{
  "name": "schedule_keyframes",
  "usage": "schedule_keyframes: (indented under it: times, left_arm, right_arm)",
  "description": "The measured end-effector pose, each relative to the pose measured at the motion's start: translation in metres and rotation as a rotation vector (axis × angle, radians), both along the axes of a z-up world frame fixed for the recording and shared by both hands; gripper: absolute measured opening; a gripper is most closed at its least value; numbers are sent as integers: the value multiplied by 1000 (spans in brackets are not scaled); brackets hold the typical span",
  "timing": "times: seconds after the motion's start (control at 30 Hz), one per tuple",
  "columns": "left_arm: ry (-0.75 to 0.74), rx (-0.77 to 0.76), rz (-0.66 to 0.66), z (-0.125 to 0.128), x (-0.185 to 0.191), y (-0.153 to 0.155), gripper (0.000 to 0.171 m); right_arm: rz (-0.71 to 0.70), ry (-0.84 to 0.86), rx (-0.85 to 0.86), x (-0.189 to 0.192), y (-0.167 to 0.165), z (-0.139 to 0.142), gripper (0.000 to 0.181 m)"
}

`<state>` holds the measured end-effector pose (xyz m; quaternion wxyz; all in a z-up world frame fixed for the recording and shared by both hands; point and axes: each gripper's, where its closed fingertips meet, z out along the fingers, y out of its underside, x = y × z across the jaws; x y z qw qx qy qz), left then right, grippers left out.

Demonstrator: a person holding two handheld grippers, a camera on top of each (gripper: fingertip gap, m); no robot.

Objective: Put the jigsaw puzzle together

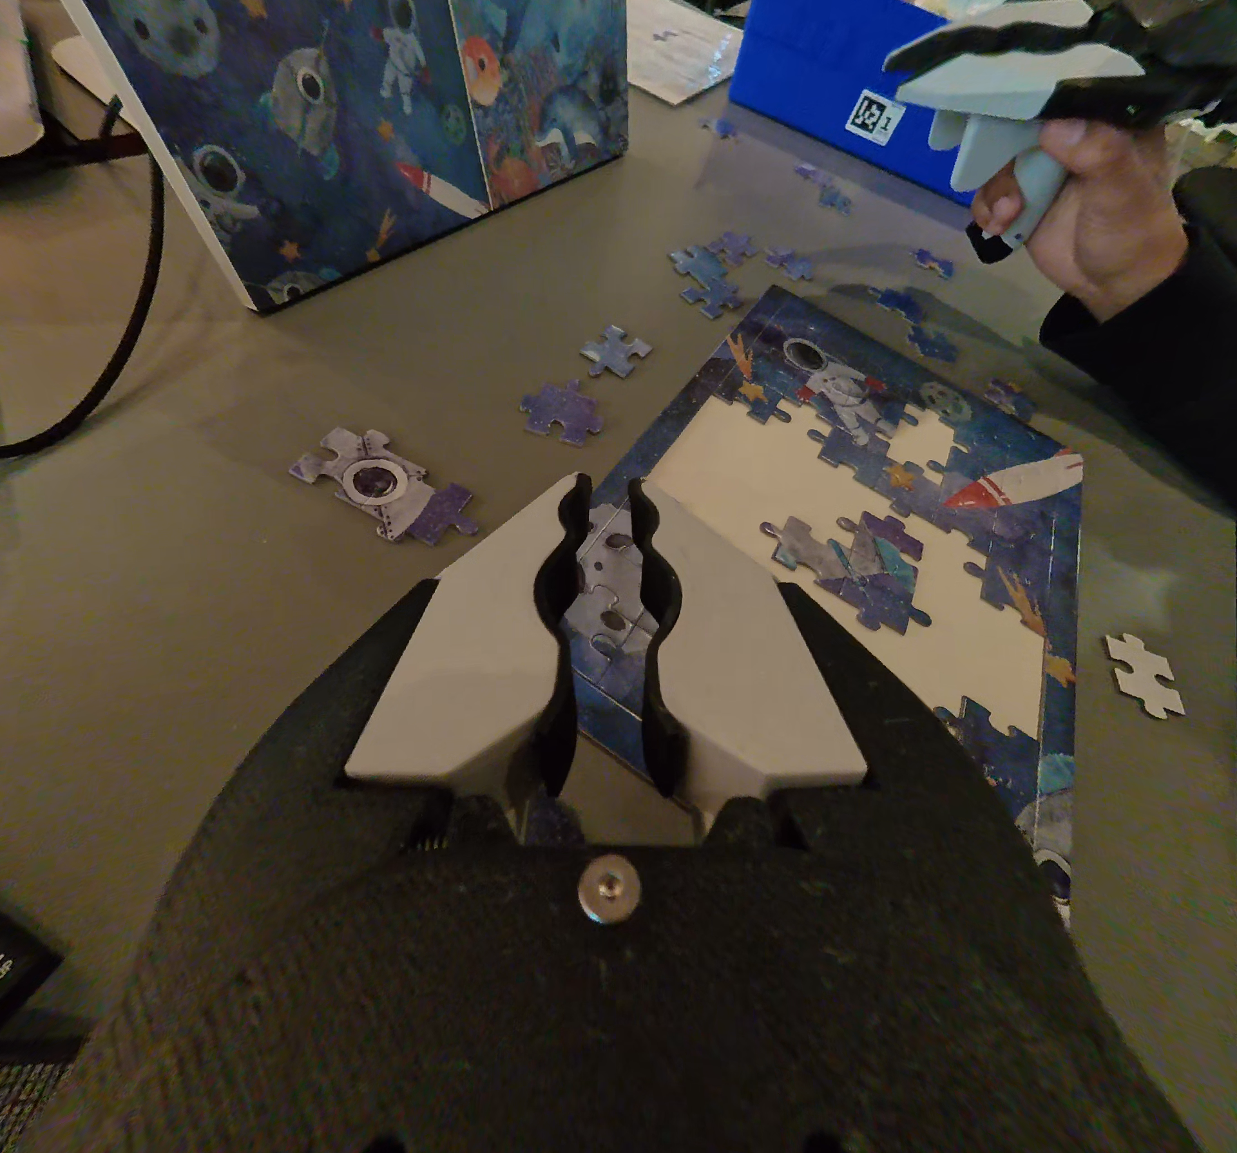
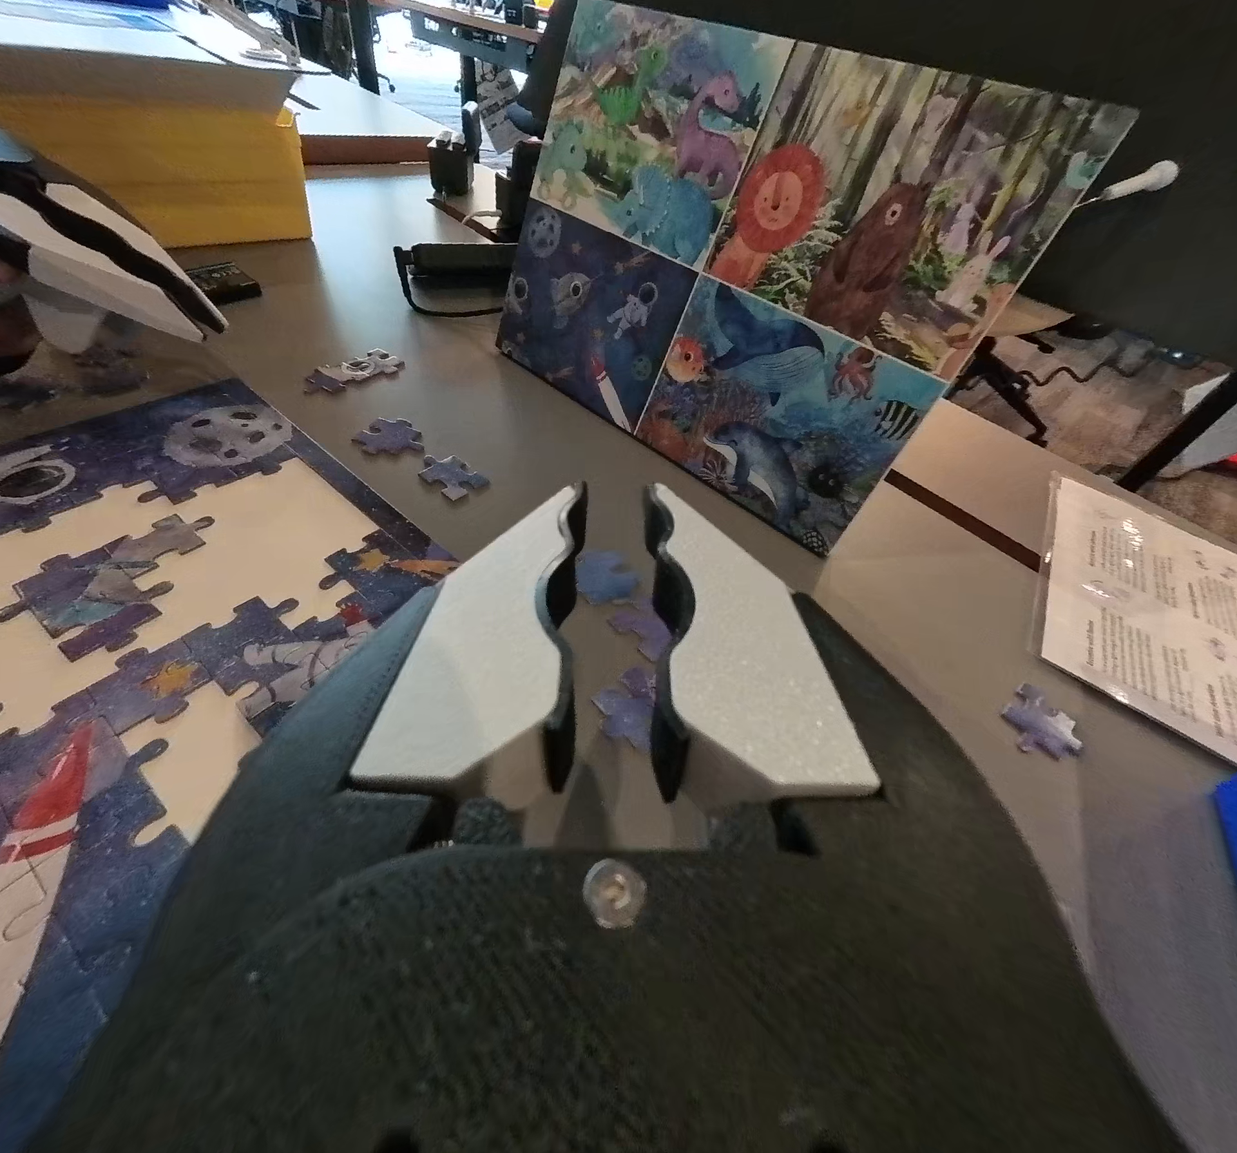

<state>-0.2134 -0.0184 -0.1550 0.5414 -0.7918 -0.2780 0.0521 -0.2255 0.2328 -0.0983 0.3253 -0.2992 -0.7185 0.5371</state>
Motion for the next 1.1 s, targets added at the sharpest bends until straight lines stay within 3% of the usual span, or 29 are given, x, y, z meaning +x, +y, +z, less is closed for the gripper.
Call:
schedule_keyframes:
  times: [0.4,0.63,1.1]
  left_arm:
    - [19,-23,-23,-1,5,4,10]
    - [29,-44,-18,-3,4,4,10]
    - [39,-52,7,-4,-2,0,10]
  right_arm:
    - [-63,-18,-28,-10,24,-8,15]
    - [-6,-71,-115,-11,16,-15,16]
    - [-5,-124,-127,-15,28,-23,15]
